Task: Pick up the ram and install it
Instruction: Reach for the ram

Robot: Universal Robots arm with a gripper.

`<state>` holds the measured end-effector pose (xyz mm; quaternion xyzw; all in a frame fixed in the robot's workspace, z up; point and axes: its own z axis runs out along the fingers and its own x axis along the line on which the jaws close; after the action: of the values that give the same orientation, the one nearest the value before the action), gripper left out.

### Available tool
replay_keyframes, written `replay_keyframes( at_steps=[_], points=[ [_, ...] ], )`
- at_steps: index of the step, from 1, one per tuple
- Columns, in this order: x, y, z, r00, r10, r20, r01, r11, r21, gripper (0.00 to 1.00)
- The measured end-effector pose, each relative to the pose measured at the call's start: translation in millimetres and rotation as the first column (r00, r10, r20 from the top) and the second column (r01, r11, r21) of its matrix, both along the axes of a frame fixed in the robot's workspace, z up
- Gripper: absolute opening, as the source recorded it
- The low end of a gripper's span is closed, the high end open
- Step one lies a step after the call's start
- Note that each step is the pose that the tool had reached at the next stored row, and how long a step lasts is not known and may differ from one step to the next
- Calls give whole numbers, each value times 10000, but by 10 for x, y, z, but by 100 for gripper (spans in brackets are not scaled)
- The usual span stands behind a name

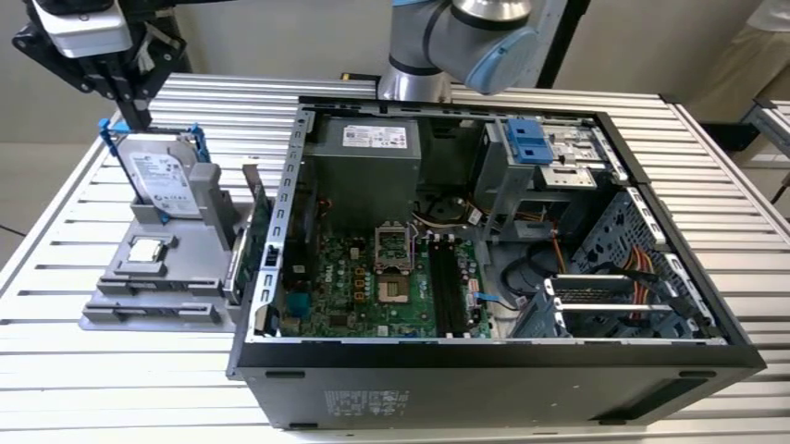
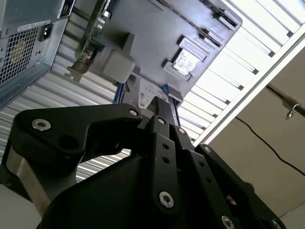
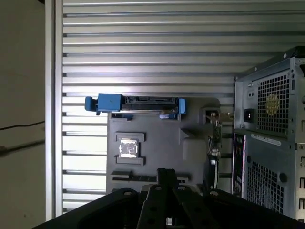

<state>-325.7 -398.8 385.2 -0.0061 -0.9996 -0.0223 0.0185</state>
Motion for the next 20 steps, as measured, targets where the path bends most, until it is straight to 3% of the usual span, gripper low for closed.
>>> replay_keyframes(
  at_steps=[15, 20],
  points=[
    [-53, -4, -6, 10000, -99, 2, 99, 10000, 0, 0],
    [-55, -34, -10, 9999, -99, 118, 99, 10000, 1, 0]
  ],
)
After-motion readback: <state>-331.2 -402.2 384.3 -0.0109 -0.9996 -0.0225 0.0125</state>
